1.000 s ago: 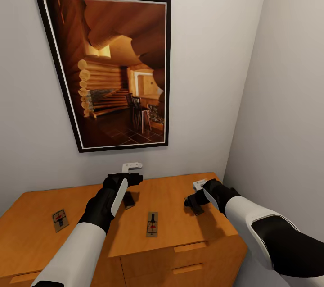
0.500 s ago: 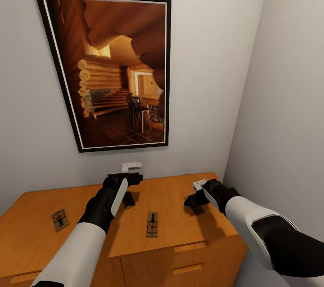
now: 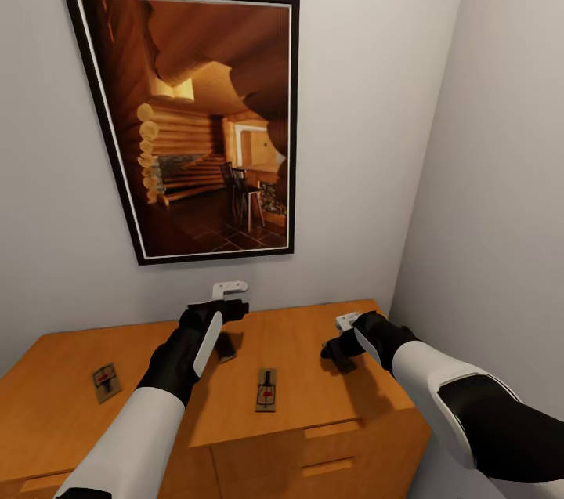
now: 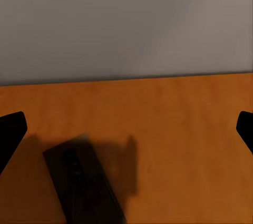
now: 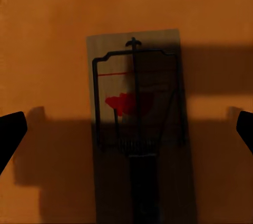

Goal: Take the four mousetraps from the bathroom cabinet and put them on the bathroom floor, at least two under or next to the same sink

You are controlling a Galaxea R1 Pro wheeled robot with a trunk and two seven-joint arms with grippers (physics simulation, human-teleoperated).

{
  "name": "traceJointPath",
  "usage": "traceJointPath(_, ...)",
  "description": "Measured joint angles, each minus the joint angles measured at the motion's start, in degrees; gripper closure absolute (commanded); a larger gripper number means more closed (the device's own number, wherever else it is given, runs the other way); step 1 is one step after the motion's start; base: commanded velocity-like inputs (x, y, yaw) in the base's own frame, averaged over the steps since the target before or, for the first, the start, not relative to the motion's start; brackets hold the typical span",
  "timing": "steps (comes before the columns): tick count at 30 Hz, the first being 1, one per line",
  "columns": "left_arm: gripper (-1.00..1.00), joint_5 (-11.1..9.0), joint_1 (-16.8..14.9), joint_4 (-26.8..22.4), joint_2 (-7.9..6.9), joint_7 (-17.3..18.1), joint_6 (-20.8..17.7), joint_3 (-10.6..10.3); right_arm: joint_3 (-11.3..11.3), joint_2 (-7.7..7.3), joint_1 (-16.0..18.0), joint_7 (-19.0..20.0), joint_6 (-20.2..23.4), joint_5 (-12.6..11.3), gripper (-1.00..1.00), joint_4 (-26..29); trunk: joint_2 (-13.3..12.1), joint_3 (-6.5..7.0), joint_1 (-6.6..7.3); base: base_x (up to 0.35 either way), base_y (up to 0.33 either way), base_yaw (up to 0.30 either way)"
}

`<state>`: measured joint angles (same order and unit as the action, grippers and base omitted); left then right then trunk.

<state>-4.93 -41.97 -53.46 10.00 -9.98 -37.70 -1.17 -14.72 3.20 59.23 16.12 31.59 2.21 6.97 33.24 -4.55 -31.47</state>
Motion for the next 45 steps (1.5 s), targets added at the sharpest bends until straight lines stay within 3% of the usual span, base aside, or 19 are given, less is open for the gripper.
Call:
traceJointPath(21,-1.00,0.0,0.0,0.1,0.00,0.1,0.0,0.0,0.0,-0.01,0.0,-0.5,0.0,0.1,-1.00,0.0,0.0,0.00,0.00,-0.008,0.051,0.000)
traceJointPath(32,-1.00,0.0,0.0,0.1,0.00,0.1,0.0,0.0,-0.2,-0.23,0.0,-0.9,0.0,1.9,-1.00,0.0,0.0,0.00,0.00,0.000,-0.003,0.000)
traceJointPath(45,-1.00,0.0,0.0,0.1,0.00,0.0,0.1,0.0,-0.2,-0.28,0.0,-1.0,0.0,2.2,-1.00,0.0,0.0,0.00,-0.01,-0.020,-0.032,0.000)
